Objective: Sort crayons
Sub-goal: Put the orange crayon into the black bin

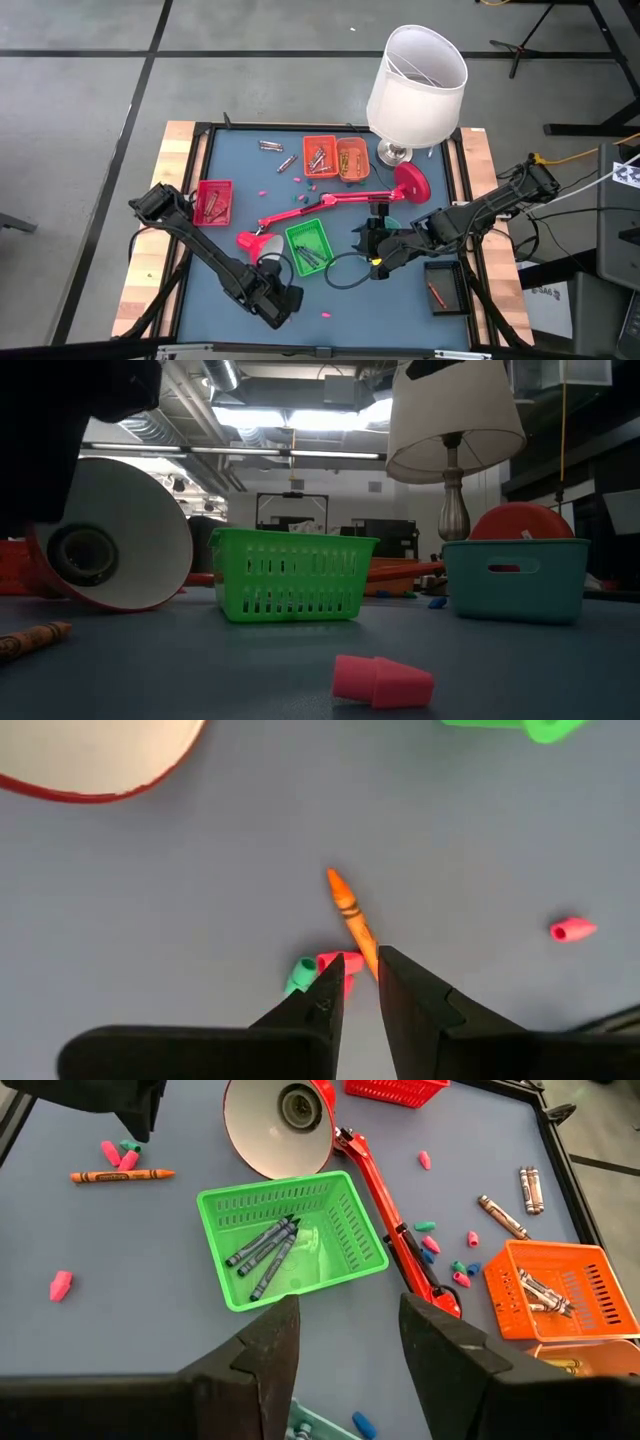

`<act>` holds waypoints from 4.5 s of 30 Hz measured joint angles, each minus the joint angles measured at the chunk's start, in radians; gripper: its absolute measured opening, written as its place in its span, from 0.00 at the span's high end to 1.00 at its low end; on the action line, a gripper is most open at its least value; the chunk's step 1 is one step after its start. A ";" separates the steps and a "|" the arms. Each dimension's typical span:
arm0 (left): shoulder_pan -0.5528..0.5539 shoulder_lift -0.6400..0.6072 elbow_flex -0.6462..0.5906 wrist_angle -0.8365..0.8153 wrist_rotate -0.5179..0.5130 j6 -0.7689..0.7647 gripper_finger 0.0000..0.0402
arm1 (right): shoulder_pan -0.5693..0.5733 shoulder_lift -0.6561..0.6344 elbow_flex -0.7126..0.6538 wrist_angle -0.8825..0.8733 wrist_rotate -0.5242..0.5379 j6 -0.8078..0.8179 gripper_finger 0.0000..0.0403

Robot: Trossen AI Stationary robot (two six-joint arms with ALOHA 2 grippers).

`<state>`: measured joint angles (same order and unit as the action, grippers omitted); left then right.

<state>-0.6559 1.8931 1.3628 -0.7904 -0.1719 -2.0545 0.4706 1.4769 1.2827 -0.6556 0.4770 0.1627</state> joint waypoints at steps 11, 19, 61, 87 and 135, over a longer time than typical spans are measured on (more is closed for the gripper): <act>0.006 0.024 -0.019 0.050 -0.047 -0.007 0.88 | 0.000 0.000 0.000 0.001 0.000 0.000 0.57; 0.008 0.096 -0.019 0.109 0.021 -0.007 0.88 | 0.000 0.000 0.000 0.001 0.000 0.000 0.57; 0.012 0.124 -0.019 0.116 -0.005 -0.065 0.88 | 0.000 0.000 0.000 0.000 0.000 0.000 0.57; 0.010 0.163 -0.018 0.145 -0.059 -0.083 0.89 | 0.000 0.000 0.000 0.000 0.000 0.000 0.57; 0.171 -0.156 -0.019 0.546 -0.591 1.441 0.99 | 0.000 -0.336 -0.345 0.293 0.088 0.085 0.57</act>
<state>-0.4850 1.7371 1.3437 -0.2447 -0.7629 -0.6133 0.4702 1.1407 0.9377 -0.3623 0.5647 0.2474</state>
